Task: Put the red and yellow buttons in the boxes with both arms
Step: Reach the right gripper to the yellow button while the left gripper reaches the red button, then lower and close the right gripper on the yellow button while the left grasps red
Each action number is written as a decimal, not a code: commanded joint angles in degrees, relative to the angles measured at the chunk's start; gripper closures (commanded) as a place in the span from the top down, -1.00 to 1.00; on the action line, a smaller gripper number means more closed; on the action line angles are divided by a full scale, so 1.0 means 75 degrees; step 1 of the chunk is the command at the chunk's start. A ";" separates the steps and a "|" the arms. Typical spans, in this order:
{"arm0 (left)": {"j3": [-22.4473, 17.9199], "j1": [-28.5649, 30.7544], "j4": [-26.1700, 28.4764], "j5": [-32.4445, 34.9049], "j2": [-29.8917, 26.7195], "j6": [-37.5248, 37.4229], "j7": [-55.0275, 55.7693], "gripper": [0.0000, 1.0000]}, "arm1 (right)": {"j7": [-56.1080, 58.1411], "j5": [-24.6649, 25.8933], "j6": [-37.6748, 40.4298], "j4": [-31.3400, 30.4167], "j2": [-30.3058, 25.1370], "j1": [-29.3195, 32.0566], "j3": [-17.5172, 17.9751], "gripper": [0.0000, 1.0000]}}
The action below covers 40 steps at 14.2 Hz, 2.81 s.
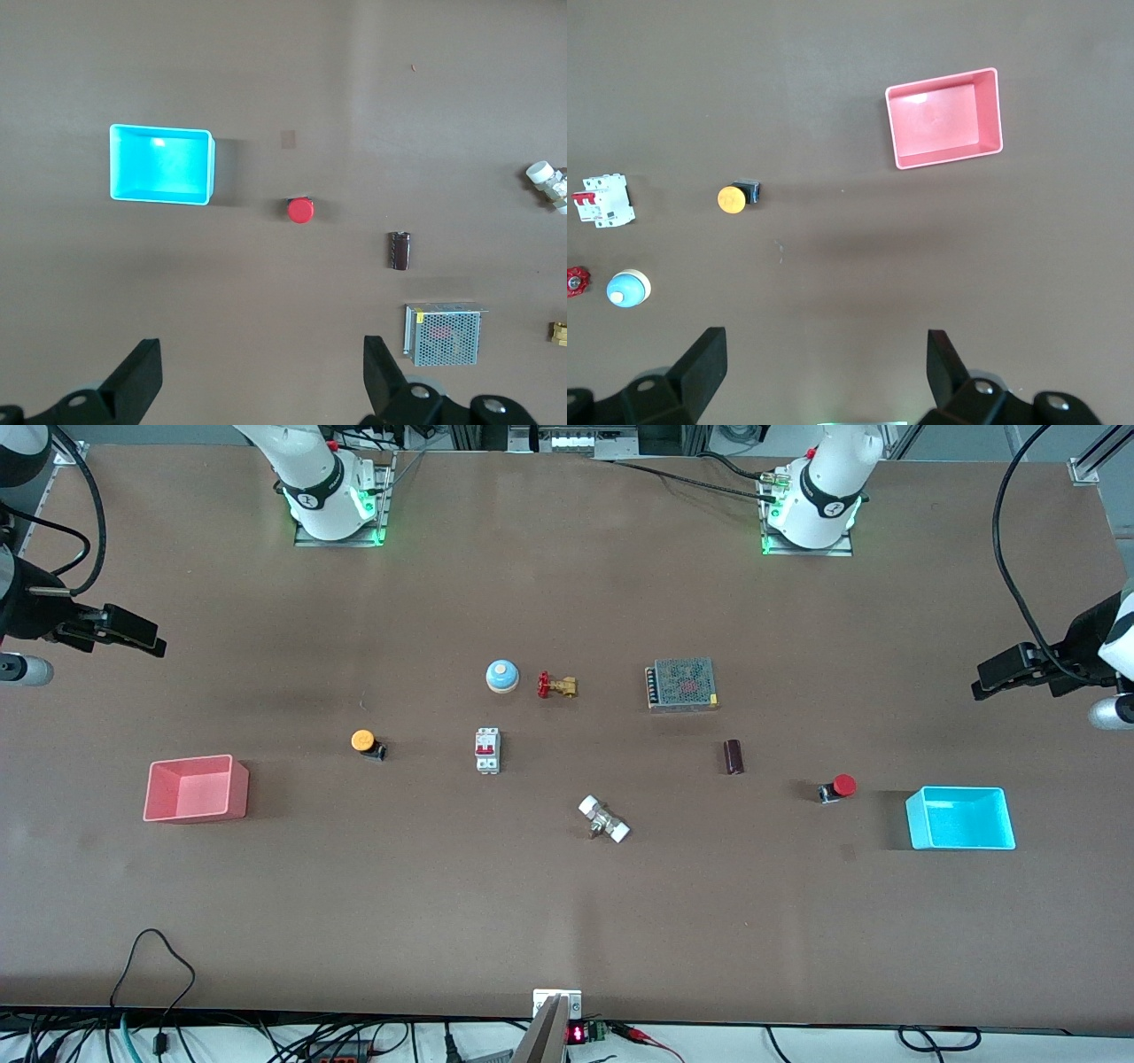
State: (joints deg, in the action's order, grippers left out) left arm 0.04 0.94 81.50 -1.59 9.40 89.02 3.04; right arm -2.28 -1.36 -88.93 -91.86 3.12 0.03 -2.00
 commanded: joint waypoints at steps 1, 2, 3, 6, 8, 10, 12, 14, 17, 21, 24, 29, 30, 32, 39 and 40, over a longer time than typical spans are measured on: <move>0.0053 -0.0136 0.0101 -0.0046 -0.0023 -0.0184 -0.0101 1.00 | 0.0093 -0.0076 -0.0107 0.0131 0.0448 -0.0015 -0.0061 1.00; 0.0054 -0.0160 0.0101 -0.0035 0.0128 -0.0243 -0.0066 1.00 | 0.0093 -0.0077 -0.0130 0.0131 0.0833 -0.0038 -0.0050 1.00; 0.0054 -0.0160 0.0101 -0.0046 0.0292 -0.0244 -0.0077 1.00 | 0.0093 -0.0077 -0.0154 0.0155 0.1081 -0.0062 -0.0050 1.00; 0.0054 -0.0183 0.0043 -0.0046 0.0947 -0.0232 -0.0089 1.00 | 0.0117 -0.0100 -0.1088 -0.0266 0.1410 -0.0191 -0.0038 1.00; 0.0054 -0.0172 0.0089 -0.0058 0.1463 -0.0069 -0.0171 1.00 | 0.0117 -0.0019 -0.1604 -0.0640 0.1505 -0.0529 -0.0038 1.00; 0.0054 -0.0265 0.0334 -0.0046 0.1920 0.0689 -0.0182 1.00 | 0.0047 -0.0006 -0.2528 -0.1377 0.1459 -0.0823 -0.0049 1.00; 0.0054 -0.0277 0.1221 -0.0058 0.2308 0.2221 -0.0206 1.00 | 0.0012 0.0005 -0.3384 -0.2011 0.1388 -0.0987 -0.0038 1.00; 0.0065 -0.0277 0.1892 -0.0128 0.2484 0.3221 -0.0206 1.00 | -0.0024 0.0005 -0.4030 -0.2375 0.1388 -0.1140 -0.0038 1.00; 0.0066 -0.0277 0.1941 -0.0164 0.2940 0.3691 -0.0206 1.00 | -0.0280 -0.0006 -0.4851 -0.2856 0.1435 -0.1350 -0.0038 1.00; 0.0066 -0.0277 0.2445 -0.0187 0.3176 0.4349 -0.0194 1.00 | -0.1275 0.0040 -0.5146 -0.2857 0.1715 -0.1701 -0.0015 1.00; 0.0066 -0.0289 0.2457 -0.0910 0.3200 0.4373 -0.0206 1.00 | -0.1488 0.0099 -0.5555 -0.2892 0.2114 -0.2030 -0.0014 1.00; 0.0054 -0.0347 0.2504 -0.0914 0.3364 0.4712 -0.0428 1.00 | -0.2213 0.0111 -0.6294 -0.3162 0.2524 -0.1995 0.0208 1.00; 0.0042 -0.0382 0.2504 -0.0832 0.3410 0.4852 -0.0428 1.00 | -0.2238 0.0111 -0.6376 -0.3162 0.2571 -0.2019 0.0220 1.00; 0.0042 -0.0383 0.2516 -0.0691 0.3423 0.4877 -0.0394 1.00 | -0.2215 0.0122 -0.6657 -0.3173 0.2735 -0.2019 0.0243 1.00; -0.0040 -0.0347 0.2691 -0.0679 0.3270 0.4783 -0.0300 0.89 | -0.2215 0.0603 -0.7384 -0.3700 0.2935 -0.2019 0.0372 1.00; -0.0052 -0.0336 0.2691 -0.0679 0.3270 0.4783 -0.0300 0.83 | -0.2180 0.0603 -0.7384 -0.3701 0.2935 -0.2008 0.0384 1.00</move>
State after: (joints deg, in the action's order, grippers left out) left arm 0.23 -1.45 100.49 -7.38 35.20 124.85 1.26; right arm -17.62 1.90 -143.11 -118.34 25.97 -15.12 0.52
